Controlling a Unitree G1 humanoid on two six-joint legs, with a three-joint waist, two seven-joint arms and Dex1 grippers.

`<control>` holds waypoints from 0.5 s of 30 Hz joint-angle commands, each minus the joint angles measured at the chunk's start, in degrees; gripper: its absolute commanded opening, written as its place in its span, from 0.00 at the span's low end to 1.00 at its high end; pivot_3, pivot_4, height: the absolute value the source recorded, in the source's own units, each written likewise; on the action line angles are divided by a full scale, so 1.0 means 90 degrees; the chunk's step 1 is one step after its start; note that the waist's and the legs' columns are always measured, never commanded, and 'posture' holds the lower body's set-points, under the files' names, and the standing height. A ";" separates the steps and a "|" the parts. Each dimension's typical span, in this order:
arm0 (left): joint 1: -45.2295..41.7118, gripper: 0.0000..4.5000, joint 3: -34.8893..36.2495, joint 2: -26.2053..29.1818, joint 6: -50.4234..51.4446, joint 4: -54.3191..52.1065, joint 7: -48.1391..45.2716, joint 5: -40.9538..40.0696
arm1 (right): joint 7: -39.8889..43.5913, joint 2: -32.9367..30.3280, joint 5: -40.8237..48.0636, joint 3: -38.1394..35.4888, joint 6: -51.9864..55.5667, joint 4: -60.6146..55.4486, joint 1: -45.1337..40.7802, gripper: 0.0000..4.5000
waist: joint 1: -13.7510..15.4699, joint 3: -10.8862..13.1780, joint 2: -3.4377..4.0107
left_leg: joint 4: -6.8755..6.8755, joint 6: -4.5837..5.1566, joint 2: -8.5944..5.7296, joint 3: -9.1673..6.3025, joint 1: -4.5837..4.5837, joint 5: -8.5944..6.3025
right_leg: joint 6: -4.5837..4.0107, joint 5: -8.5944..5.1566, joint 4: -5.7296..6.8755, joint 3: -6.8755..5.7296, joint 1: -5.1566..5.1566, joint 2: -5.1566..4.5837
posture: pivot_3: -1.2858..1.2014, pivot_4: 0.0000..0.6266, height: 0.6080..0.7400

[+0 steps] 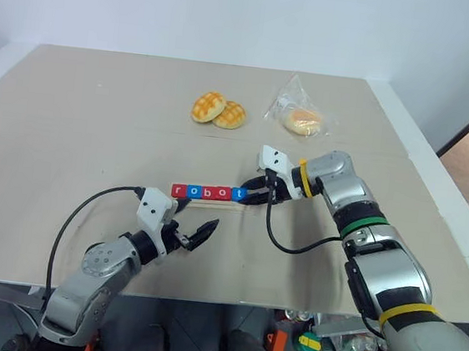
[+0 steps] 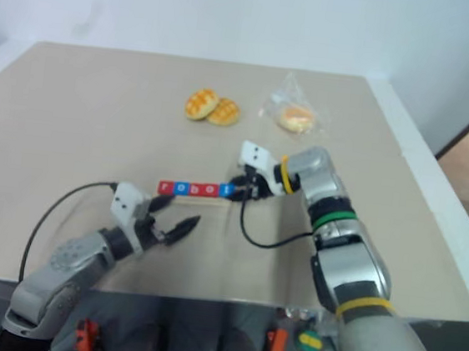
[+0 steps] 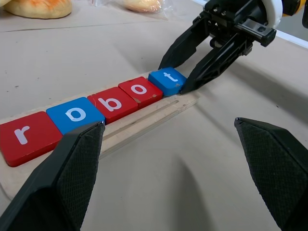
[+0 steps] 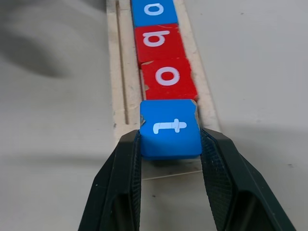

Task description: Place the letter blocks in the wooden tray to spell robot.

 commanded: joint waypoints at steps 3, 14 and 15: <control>-0.0072 1.00 -0.0072 0.0036 -0.0017 -0.0199 -0.0080 -0.0028 | -0.0306 -0.0193 0.0216 -0.0241 0.0639 -0.1174 0.0331 0.37 | 0.0000 0.0000 0.0000 | 0.0000 0.0000 0.0000 0.0000 0.0000 0.0000 | 0.0001 -0.0001 0.0000 0.0000 0.0000 0.0000 | 0.52 0.24 1.00; -0.0143 1.00 -0.0111 0.0018 -0.0042 -0.0062 -0.0143 -0.0024 | -0.0665 -0.0408 0.0494 -0.0300 0.1978 -0.3029 0.1034 0.37 | 0.0002 0.0000 0.0000 | 0.0001 0.0000 -0.0001 -0.0003 -0.0003 0.0000 | 0.0004 -0.0002 -0.0001 -0.0002 -0.0001 0.0000 | 0.52 0.24 1.00; -0.0156 1.00 -0.0118 0.0013 -0.0048 -0.0042 -0.0156 -0.0017 | -0.0690 -0.0434 0.0503 -0.0288 0.2025 -0.3118 0.1074 0.37 | 0.0003 0.0000 0.0000 | 0.0001 0.0000 -0.0001 -0.0004 -0.0003 0.0000 | 0.0005 -0.0003 -0.0001 -0.0003 0.0000 0.0000 | 0.52 0.24 1.00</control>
